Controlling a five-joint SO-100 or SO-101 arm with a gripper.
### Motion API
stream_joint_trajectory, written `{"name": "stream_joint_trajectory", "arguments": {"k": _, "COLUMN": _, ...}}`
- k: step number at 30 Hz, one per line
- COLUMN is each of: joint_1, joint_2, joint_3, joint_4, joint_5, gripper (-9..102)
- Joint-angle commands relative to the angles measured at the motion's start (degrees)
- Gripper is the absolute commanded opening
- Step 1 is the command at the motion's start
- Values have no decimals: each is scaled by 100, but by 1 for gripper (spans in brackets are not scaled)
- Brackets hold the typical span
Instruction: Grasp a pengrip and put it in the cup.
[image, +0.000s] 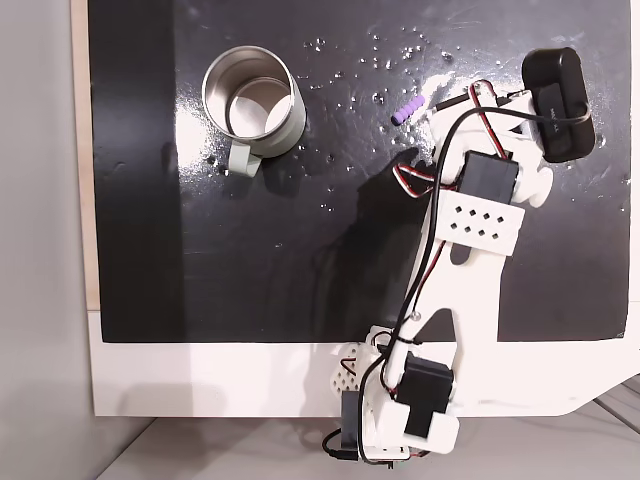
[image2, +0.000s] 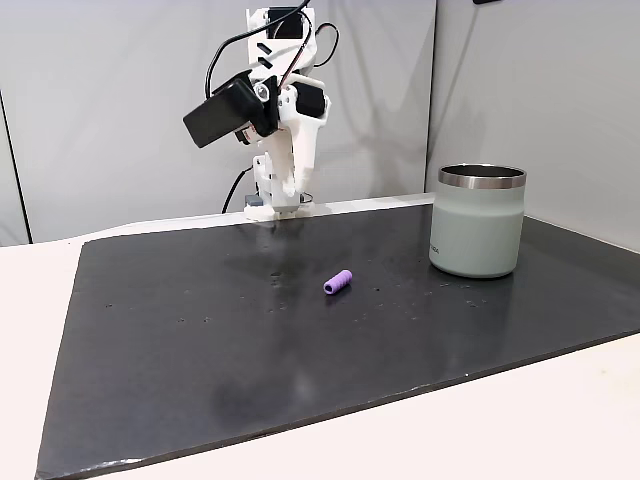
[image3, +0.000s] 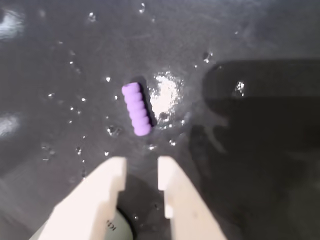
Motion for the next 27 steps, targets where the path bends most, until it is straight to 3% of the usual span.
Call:
{"name": "stream_joint_trajectory", "arguments": {"k": 1, "joint_1": -53, "joint_2": -457, "joint_3": -729, "joint_4": 185, "joint_5": -44, "gripper": 8}}
{"name": "stream_joint_trajectory", "arguments": {"k": 9, "joint_1": -211, "joint_2": -1600, "joint_3": -1767, "joint_4": 501, "joint_5": -105, "gripper": 19}}
{"name": "stream_joint_trajectory", "arguments": {"k": 27, "joint_1": -457, "joint_2": -3437, "joint_3": -3296, "joint_4": 993, "joint_5": 44, "gripper": 20}}
